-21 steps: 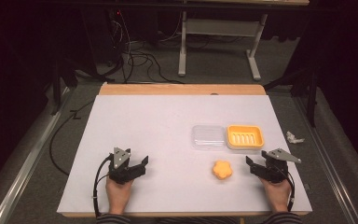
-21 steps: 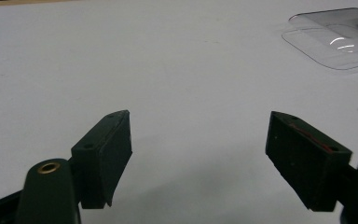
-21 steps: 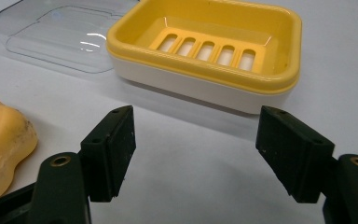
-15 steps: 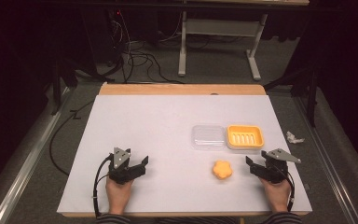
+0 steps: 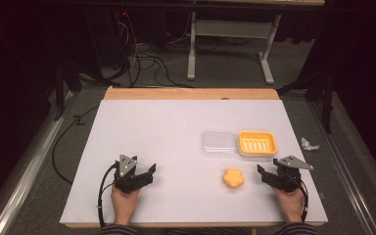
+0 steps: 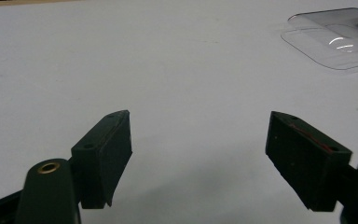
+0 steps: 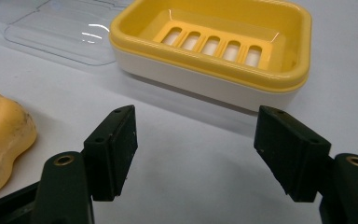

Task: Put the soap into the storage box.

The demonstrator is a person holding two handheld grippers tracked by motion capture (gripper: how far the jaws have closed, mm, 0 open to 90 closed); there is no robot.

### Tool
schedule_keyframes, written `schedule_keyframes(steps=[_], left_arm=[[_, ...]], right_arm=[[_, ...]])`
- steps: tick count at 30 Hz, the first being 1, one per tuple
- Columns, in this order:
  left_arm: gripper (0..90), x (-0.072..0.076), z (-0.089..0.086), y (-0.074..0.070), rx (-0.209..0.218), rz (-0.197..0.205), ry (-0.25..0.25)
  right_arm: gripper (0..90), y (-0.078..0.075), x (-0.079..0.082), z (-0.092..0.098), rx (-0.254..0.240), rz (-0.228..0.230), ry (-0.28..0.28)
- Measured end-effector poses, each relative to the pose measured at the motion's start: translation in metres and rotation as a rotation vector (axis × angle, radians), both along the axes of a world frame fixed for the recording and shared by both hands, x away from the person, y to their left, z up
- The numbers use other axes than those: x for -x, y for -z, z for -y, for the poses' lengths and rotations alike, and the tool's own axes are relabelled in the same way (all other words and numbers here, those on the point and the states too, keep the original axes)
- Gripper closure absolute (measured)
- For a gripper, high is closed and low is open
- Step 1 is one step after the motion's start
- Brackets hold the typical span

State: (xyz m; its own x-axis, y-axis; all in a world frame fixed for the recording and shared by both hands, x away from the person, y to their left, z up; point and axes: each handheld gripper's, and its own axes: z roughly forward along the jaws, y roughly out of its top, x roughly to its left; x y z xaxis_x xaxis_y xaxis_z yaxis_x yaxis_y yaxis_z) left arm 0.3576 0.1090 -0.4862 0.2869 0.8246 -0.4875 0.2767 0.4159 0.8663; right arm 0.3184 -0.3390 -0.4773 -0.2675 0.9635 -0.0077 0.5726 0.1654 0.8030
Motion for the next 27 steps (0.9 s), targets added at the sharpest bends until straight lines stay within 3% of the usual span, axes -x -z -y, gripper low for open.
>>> schedule_keyframes(steps=[5,6,8,13,20,24,26,27], left_arm=[[23.1,0.0,0.0,0.0,-0.004,0.0,0.0],[23.1,0.0,0.0,0.0,-0.003,0.001,0.0],[23.1,0.0,0.0,0.0,-0.004,0.001,-0.001],[23.1,0.0,0.0,0.0,-0.005,0.001,-0.001],[23.2,0.0,0.0,0.0,-0.005,0.001,-0.001],[23.2,0.0,0.0,0.0,-0.004,0.0,0.0],[23.2,0.0,0.0,0.0,-0.005,0.001,0.0],[23.2,0.0,0.0,0.0,-0.005,0.001,0.0]], right_arm=[[30.3,0.0,-0.001,-0.001,0.007,-0.002,-0.008],[29.8,-0.001,-0.002,-0.004,0.033,-0.017,-0.02],[29.9,0.0,-0.002,-0.004,0.037,-0.015,-0.025],[31.2,-0.001,-0.001,-0.002,0.009,-0.016,-0.028],[31.0,-0.005,0.001,-0.006,0.018,-0.025,-0.072],[29.9,-0.011,0.005,-0.009,0.023,0.0,-0.098],[29.8,-0.012,0.006,-0.01,0.011,-0.002,-0.1],[29.3,-0.015,0.007,-0.011,-0.004,-0.024,-0.107]])
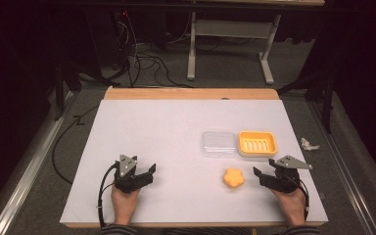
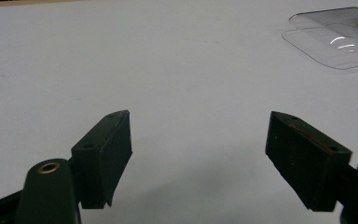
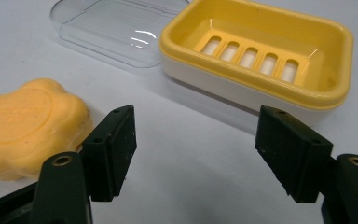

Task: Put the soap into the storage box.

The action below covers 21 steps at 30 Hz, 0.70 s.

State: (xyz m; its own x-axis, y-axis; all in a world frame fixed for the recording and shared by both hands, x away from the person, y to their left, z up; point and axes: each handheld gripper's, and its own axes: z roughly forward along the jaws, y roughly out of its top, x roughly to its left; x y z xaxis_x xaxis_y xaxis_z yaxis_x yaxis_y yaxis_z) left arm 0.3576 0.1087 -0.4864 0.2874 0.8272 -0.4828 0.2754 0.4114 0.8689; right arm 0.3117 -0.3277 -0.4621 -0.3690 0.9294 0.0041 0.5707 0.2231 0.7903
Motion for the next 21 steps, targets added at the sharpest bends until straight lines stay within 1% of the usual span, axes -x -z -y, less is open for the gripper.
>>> schedule_keyframes(steps=[2,3,4,6,8,11,13,14,17,21], left_arm=[[23.2,0.0,0.0,0.0,0.0,0.0,0.0],[23.2,0.0,0.0,0.0,0.0,0.0,0.0],[23.2,0.0,0.0,0.0,0.0,0.0,0.0],[23.2,0.0,0.0,0.0,0.0,0.0,0.0],[23.2,0.0,0.0,0.0,0.0,0.0,0.0],[23.1,0.0,0.0,0.0,0.0,0.001,0.002],[23.1,0.0,0.0,0.0,0.0,0.001,0.003],[23.1,0.0,0.0,0.0,-0.001,0.002,0.003],[23.1,0.0,0.0,0.0,-0.002,0.001,0.002],[23.1,0.0,0.0,0.0,-0.003,0.0,0.002]], right_arm=[[28.4,-0.001,0.0,0.0,0.001,0.002,-0.008],[27.8,-0.002,0.001,-0.001,-0.007,-0.004,-0.004],[26.4,-0.004,0.003,-0.001,-0.027,-0.009,-0.005],[25.5,-0.006,0.006,-0.002,-0.041,-0.01,-0.009],[25.1,-0.007,0.007,-0.002,-0.042,-0.01,-0.018],[23.8,-0.004,0.011,-0.007,-0.045,-0.028,-0.021],[23.8,-0.004,0.012,-0.008,-0.04,-0.027,-0.027],[24.1,-0.004,0.015,-0.011,-0.048,-0.031,-0.041],[24.1,-0.006,0.019,-0.014,-0.058,-0.035,-0.053],[23.7,-0.011,0.023,-0.018,-0.052,-0.021,-0.072]])
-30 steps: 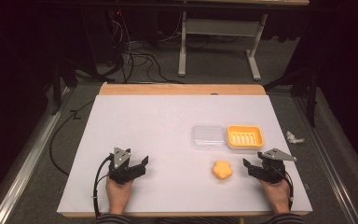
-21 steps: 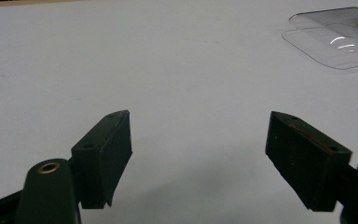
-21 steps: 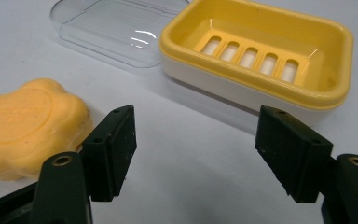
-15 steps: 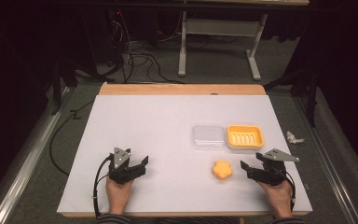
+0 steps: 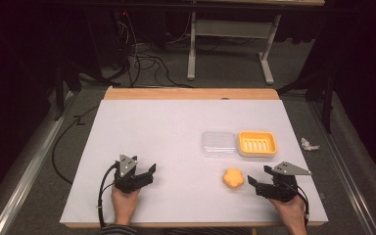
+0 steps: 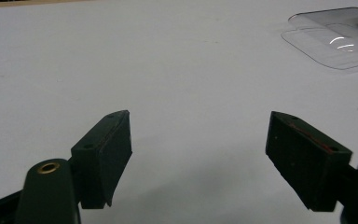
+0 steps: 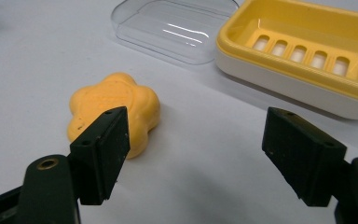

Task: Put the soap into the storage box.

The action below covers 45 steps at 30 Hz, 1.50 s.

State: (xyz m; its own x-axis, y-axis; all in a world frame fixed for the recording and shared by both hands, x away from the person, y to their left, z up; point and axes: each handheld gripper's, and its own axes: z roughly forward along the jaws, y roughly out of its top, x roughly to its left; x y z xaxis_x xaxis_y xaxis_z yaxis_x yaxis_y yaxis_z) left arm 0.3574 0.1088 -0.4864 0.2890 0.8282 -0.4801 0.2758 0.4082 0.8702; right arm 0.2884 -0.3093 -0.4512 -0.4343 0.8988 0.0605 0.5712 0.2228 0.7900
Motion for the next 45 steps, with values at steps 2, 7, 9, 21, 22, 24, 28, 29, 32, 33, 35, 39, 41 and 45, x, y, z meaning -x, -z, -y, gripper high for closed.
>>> schedule_keyframes(steps=[2,7,9,21,22,24,28,29,32,33,35,39,41,45], left_arm=[[23.1,0.0,0.0,0.0,-0.001,0.0,0.0],[23.1,0.0,0.0,0.0,0.001,0.001,-0.001],[23.1,0.0,0.0,0.0,0.001,0.0,0.0],[23.2,0.0,0.0,0.0,0.001,-0.003,-0.001],[23.2,0.0,0.0,0.0,0.0,-0.003,0.0],[23.2,0.0,0.0,0.0,0.0,-0.003,0.0],[23.2,0.0,0.0,0.0,0.0,-0.002,-0.001],[23.2,0.0,0.0,0.0,0.0,-0.003,-0.001],[23.2,0.0,0.0,0.0,0.0,-0.003,-0.001],[23.2,0.0,0.0,0.0,0.0,-0.003,0.0],[23.2,0.0,0.0,0.0,0.001,-0.001,0.001],[23.2,0.0,0.0,0.0,0.0,-0.001,0.001],[23.2,0.0,0.0,0.0,0.0,-0.002,0.001],[23.2,0.0,0.0,0.0,0.0,-0.002,0.001]], right_arm=[[23.1,-0.002,0.001,-0.002,0.003,0.005,-0.006],[22.8,-0.004,0.003,-0.008,0.019,-0.017,-0.023],[22.6,-0.005,0.004,-0.013,0.033,-0.02,-0.038],[21.2,-0.009,0.004,-0.027,0.062,-0.007,-0.083],[21.2,-0.009,0.004,-0.028,0.063,-0.006,-0.083],[21.2,-0.011,0.003,-0.031,0.07,-0.005,-0.094],[21.1,-0.01,-0.001,-0.037,0.082,-0.018,-0.109],[21.0,-0.009,-0.002,-0.039,0.087,-0.021,-0.112],[21.0,-0.008,-0.004,-0.042,0.094,-0.026,-0.122],[20.9,-0.008,-0.006,-0.044,0.099,-0.032,-0.124],[20.9,-0.008,-0.007,-0.047,0.109,-0.04,-0.129],[20.7,-0.005,-0.012,-0.052,0.129,-0.059,-0.141],[20.7,-0.004,-0.014,-0.056,0.138,-0.07,-0.143],[20.8,0.001,-0.019,-0.062,0.162,-0.091,-0.153]])
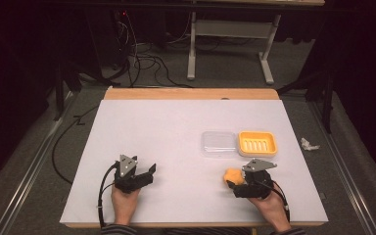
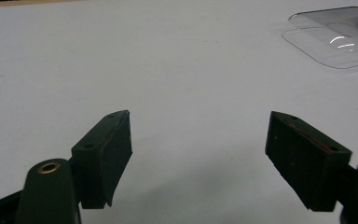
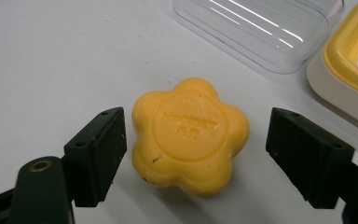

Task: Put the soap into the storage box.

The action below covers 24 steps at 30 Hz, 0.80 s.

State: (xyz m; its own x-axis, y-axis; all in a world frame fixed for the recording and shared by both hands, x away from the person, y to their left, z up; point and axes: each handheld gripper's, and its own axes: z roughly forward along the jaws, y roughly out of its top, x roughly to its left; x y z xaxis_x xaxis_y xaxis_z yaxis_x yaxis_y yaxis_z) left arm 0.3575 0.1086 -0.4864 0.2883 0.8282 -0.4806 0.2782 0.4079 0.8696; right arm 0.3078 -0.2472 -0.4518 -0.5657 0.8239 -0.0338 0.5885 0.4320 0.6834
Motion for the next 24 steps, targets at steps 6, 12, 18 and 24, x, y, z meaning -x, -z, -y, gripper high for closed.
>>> schedule_keyframes(steps=[6,12,18,24], left_arm=[[23.3,0.0,0.0,0.0,0.0,0.001,0.0],[23.3,0.0,0.0,0.0,0.0,0.0,0.001],[23.2,0.0,0.0,0.0,0.001,0.001,0.001],[23.2,0.0,0.0,0.0,0.0,0.001,0.001]], right_arm=[[21.0,0.005,-0.004,-0.006,0.016,-0.005,-0.005],[21.8,0.01,-0.01,-0.011,0.037,-0.032,0.005],[24.5,0.014,-0.012,-0.012,0.045,-0.046,0.001],[25.7,0.017,-0.013,-0.013,0.052,-0.05,-0.001]])
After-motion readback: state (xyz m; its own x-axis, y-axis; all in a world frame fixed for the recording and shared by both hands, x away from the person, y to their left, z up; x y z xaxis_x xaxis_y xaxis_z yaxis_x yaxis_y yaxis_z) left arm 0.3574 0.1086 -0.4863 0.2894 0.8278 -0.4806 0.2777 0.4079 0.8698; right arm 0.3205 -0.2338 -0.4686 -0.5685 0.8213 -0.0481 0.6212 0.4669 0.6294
